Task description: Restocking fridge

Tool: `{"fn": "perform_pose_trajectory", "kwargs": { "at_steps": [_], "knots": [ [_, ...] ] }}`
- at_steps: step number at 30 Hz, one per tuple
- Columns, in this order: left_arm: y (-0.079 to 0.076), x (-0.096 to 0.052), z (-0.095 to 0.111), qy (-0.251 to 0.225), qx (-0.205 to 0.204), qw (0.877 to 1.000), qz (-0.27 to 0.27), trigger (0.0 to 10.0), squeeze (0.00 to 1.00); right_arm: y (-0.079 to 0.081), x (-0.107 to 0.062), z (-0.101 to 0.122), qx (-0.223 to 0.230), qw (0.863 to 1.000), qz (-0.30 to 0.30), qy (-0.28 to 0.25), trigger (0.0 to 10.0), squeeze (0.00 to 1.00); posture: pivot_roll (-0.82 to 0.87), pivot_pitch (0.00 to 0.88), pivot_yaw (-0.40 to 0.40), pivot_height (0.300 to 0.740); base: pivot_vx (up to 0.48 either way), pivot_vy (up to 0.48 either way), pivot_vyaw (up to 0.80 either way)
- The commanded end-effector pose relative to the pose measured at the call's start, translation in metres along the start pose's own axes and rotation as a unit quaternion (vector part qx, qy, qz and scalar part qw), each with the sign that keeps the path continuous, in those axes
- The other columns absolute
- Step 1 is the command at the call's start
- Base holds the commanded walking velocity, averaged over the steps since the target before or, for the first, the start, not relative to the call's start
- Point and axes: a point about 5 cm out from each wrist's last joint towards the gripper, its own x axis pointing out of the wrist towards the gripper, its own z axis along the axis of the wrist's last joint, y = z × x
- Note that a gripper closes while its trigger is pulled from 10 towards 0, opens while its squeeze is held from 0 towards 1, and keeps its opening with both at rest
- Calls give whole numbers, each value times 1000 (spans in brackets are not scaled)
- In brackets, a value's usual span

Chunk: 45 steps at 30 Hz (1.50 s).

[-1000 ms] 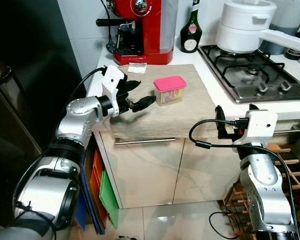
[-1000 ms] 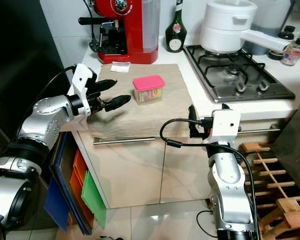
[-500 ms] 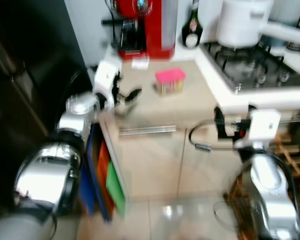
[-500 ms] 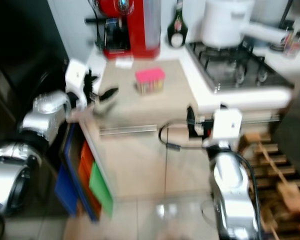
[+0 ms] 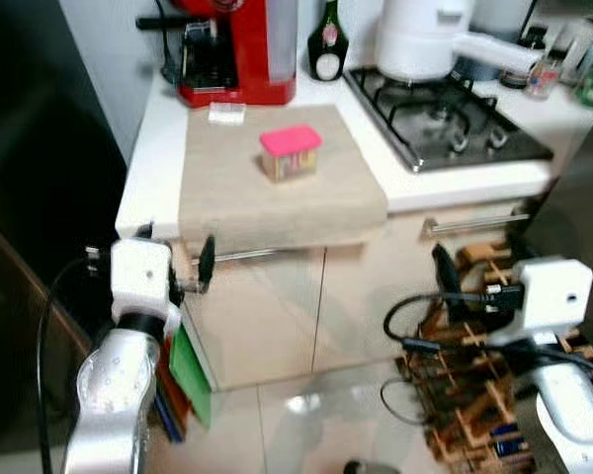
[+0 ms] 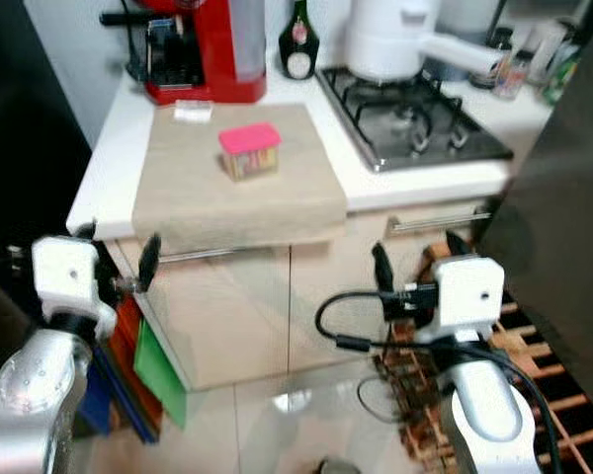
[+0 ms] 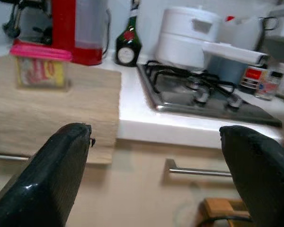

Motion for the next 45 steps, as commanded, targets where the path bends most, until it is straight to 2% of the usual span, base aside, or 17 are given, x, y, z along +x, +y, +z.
{"fn": "perform_pose_trajectory", "kwargs": {
  "at_steps": [1,2,3,4,5,6,11,21,29,31,32,33,37,42,45],
  "knots": [
    [-1,5,11,-15,8,1000,11,10000,0,1,5,0,10,1000,6,0,10000,0,-62,0,1,740,0,0,0],
    [-2,12,26,-29,-40,999,12,10000,0,4,18,1,16,1000,11,-6,10000,0,-58,0,6,740,0,0,0],
    [-2,12,26,-29,-40,999,12,10000,0,4,18,1,16,1000,11,-6,10000,0,-58,0,6,740,0,0,0],
    [-5,22,38,-49,-80,996,4,10000,490,9,32,4,16,999,23,-18,10000,0,-62,0,20,740,341,-334,0],
    [-5,26,40,-52,-85,995,10,10000,490,10,36,4,15,999,26,-21,10000,0,-63,0,22,740,341,-334,0],
    [-6,30,42,-54,-96,994,9,10000,604,10,41,6,17,999,25,-28,10000,0,-66,0,24,740,356,-315,0],
    [-7,40,52,-70,-93,993,9,10000,541,15,50,10,24,998,33,-41,10000,0,-68,0,39,740,398,-266,0],
    [-8,49,58,-69,-97,993,1,10000,529,21,52,4,34,998,30,-38,10000,0,-62,0,42,740,400,-261,0],
    [1,56,67,-86,-93,992,7,10000,533,23,54,5,37,998,26,-44,10000,0,-64,0,58,740,401,-259,0],
    [6,58,69,-92,-96,991,17,10000,498,23,54,5,37,998,25,-44,10000,0,-64,0,58,740,416,0,0],
    [13,62,70,-89,-94,991,28,10000,59,23,54,4,38,998,24,-44,10000,0,-64,0,57,740,480,0,0],
    [26,68,71,-86,-81,992,45,10000,0,23,54,4,39,998,24,-45,10000,0,-64,0,57,740,0,0,0],
    [36,71,76,-100,-71,991,49,10000,0,24,56,4,39,998,26,-45,10000,0,-63,0,62,740,0,0,0],
    [32,71,80,-109,-92,989,31,10000,0,25,58,3,39,998,23,-39,10000,0,-63,0,64,740,0,96,-333],
    [33,73,80,-105,-82,990,32,10000,0,26,57,1,39,998,23,-38,10000,0,-63,0,64,740,0,480,-800]
  ]
}}
